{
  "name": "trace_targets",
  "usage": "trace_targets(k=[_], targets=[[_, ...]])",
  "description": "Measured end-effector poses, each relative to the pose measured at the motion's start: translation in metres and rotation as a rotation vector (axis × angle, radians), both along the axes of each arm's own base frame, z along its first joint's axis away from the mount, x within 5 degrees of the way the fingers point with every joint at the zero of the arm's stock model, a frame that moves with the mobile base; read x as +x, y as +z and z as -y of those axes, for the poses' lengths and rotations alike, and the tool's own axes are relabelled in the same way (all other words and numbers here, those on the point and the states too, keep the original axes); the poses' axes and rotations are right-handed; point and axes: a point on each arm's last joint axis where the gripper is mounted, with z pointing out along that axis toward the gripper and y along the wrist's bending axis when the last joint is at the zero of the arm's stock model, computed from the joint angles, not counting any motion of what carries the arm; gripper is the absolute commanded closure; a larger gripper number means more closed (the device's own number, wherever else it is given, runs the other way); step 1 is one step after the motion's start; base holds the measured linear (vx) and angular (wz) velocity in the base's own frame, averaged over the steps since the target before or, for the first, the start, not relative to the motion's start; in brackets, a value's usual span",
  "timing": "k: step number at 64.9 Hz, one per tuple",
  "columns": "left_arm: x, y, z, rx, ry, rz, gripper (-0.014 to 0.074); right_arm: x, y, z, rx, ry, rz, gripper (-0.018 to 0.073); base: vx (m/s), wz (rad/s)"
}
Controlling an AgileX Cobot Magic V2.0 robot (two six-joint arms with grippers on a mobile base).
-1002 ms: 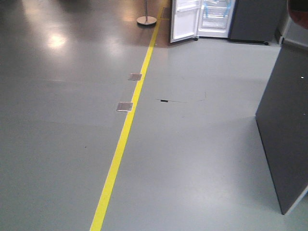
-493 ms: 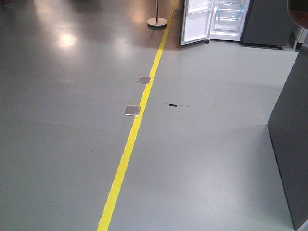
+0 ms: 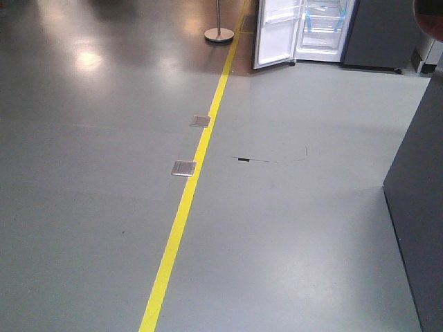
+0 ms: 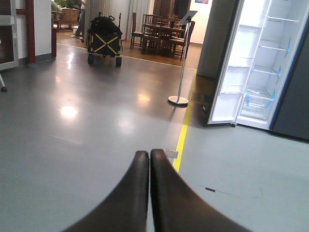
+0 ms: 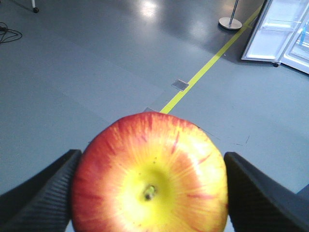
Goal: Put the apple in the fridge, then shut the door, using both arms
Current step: 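Hold the apple in the right gripper while driving toward the fridge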
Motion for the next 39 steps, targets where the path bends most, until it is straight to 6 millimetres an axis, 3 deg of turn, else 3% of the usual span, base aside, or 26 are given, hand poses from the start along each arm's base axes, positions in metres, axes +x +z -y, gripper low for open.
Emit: trace_targets(k=[39], targets=[[0.0,0.0,0.0,0.0,0.0,0.0,0.0603,0.0,0.0,0.0,0.0,0.0,0.0,0.0489,0.19,-0.05]])
